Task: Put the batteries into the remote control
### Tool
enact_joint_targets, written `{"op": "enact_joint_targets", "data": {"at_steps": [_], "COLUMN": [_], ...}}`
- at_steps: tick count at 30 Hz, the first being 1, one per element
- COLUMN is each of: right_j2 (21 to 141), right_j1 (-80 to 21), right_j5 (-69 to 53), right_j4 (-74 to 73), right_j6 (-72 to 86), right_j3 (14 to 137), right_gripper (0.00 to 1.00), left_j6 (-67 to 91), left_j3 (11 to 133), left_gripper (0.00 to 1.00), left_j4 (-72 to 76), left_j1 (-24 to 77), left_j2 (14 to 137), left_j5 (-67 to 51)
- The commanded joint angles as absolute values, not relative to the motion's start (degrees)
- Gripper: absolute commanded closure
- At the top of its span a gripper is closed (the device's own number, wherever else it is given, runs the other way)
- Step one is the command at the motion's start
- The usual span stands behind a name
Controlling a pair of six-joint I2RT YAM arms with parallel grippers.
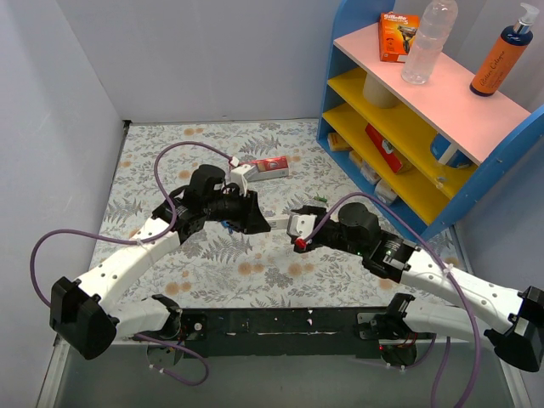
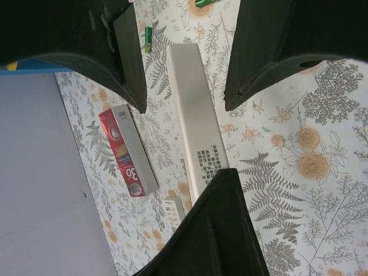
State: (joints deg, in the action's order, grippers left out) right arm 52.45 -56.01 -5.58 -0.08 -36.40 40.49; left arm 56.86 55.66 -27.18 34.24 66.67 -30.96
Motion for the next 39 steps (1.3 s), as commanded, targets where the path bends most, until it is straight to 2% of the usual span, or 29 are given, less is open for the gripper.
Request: {"op": "enact_joint_targets", "data": {"at_steps": [1, 8, 14, 18, 20, 21, 22, 23, 26, 27, 30, 35, 39], "right_j2": [55.36, 58.97, 60.38, 60.29, 60.12, 59.94, 59.77, 59.42, 58.28, 57.49, 55.99, 53.36, 50.54], "right_j1": [-56.51, -57.30, -57.74, -57.74, -57.74, -57.74, -57.74, -57.74, -57.74, -57.74, -57.57, -56.95, -55.38], "right_j5": [-7.38, -10.72, -10.72, -10.90, -10.55, -10.11, -10.02, -10.02, -10.46, -10.20, -10.02, -12.04, -18.26], "right_j4": [1.05, 0.97, 1.05, 1.14, 0.97, 1.14, 1.49, 2.02, 5.27, 6.06, 10.45, 17.82, 23.63], "right_j6": [-42.53, -42.98, -43.07, -42.37, -41.93, -41.66, -40.96, -40.26, -35.89, -34.47, -27.79, -18.21, -10.31], "right_j3": [44.65, 46.41, 46.23, 45.97, 45.62, 45.44, 45.27, 44.57, 43.51, 42.81, 40.70, 37.62, 35.25], "right_gripper": [0.37, 0.37, 0.44, 0.66, 0.74, 0.89, 0.95, 0.99, 0.99, 0.99, 0.99, 0.99, 0.99], "left_j6": [56.78, 57.30, 57.39, 57.57, 57.66, 57.66, 57.48, 57.31, 56.25, 55.81, 54.93, 53.27, 51.51], "left_j3": [59.32, 60.21, 60.91, 60.56, 59.86, 59.68, 59.50, 58.63, 55.30, 54.50, 49.86, 41.76, 35.52], "left_gripper": [1.00, 1.00, 1.00, 1.00, 1.00, 1.00, 1.00, 0.80, 0.44, 0.27, 0.09, 0.06, 0.06], "left_j4": [-29.18, -30.06, -30.32, -29.89, -29.01, -28.57, -28.13, -26.73, -21.91, -20.58, -14.17, -2.58, 4.82], "left_j1": [33.84, 33.49, 33.22, 33.22, 33.05, 32.96, 33.05, 32.96, 32.96, 32.87, 32.87, 32.70, 32.61], "left_j2": [66.18, 66.27, 66.45, 66.27, 65.75, 65.48, 65.22, 64.08, 61.27, 58.91, 53.47, 45.71, 40.88], "left_j5": [-37.26, -37.35, -38.67, -39.11, -39.63, -39.81, -39.81, -39.73, -38.68, -38.32, -36.74, -34.11, -34.98]}}
